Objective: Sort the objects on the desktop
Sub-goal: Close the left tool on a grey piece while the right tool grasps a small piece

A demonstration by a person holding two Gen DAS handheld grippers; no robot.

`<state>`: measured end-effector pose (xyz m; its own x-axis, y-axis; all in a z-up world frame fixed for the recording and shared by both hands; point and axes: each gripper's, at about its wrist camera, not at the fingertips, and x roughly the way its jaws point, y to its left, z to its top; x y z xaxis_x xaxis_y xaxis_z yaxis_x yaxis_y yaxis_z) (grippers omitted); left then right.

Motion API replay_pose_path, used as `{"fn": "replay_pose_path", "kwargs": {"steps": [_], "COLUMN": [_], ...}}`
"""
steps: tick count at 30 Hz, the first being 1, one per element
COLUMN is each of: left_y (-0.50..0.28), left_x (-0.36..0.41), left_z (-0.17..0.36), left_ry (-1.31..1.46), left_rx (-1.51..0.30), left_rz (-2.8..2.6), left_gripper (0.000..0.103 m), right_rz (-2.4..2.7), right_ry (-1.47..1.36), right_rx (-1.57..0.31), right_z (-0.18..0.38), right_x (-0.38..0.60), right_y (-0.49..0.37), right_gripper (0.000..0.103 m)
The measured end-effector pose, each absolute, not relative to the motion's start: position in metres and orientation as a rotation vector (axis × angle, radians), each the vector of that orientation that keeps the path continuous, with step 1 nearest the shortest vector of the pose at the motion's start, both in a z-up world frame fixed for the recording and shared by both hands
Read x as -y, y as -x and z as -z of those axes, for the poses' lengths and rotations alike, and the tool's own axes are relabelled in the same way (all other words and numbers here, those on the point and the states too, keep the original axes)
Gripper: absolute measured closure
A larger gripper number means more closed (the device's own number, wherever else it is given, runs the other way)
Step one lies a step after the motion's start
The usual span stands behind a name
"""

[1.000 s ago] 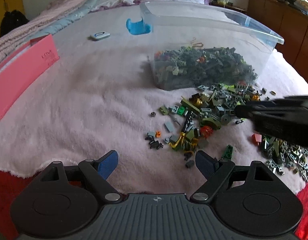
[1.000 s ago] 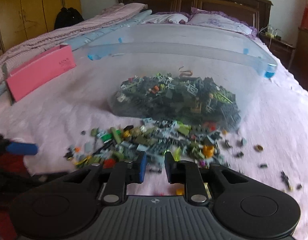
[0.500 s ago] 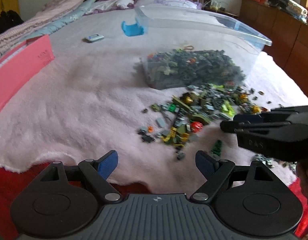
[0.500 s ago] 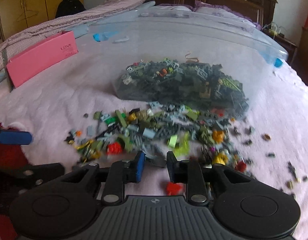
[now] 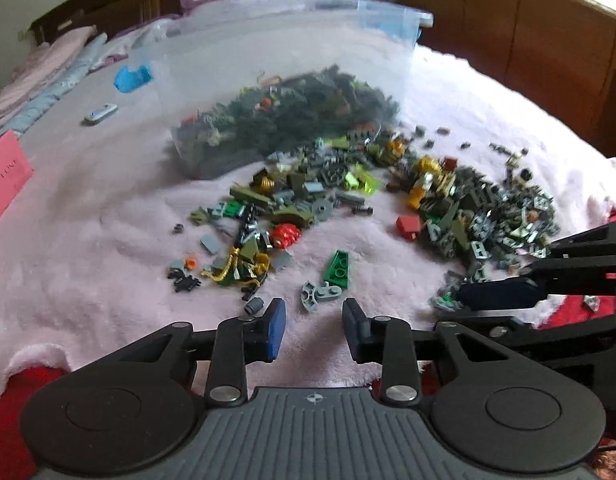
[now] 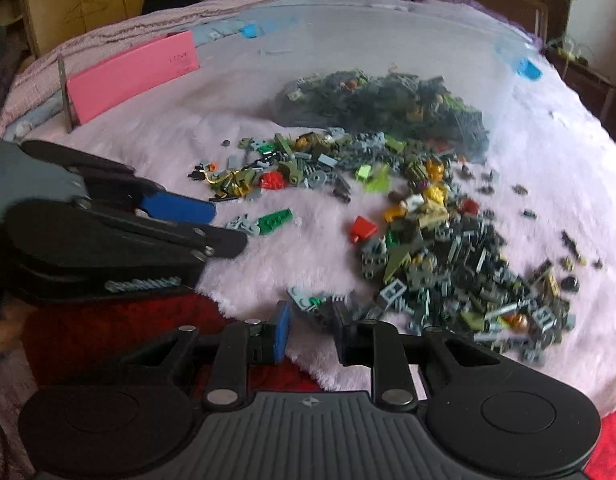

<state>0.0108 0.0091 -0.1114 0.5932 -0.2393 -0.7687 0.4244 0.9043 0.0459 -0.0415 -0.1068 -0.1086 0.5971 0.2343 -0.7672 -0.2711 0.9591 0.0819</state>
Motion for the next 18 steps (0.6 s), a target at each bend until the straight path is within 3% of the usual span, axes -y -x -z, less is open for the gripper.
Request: {"fn": "replay_pose_path", "kwargs": {"steps": [3,5,18], "left_y": [-0.016,-0.018,-0.002], "left_x": [-0.007,-0.007,-0.029], "left_z": [0.116,0.115,0.106], "left_ry": [-0.233,-0.23,-0.222], "left_rx": [-0.864,-0.876,-0.922], "left_rz": [0.39,0.396,0.359], "left_gripper": [0.071,0.093,0.091], "right_rz": [-0.291,-0.291,-0.32], "right_ry": [0.027,0.018,-0.01], "right_rx": [-0.876,-0.873,-0.855], "right_z": [0.11,0.11,0.108], "right_x": [0.109,0.11,0.109], "right_y": [0.044,0.044,0.047], "right_gripper": [0.079,0.079,0.076]}}
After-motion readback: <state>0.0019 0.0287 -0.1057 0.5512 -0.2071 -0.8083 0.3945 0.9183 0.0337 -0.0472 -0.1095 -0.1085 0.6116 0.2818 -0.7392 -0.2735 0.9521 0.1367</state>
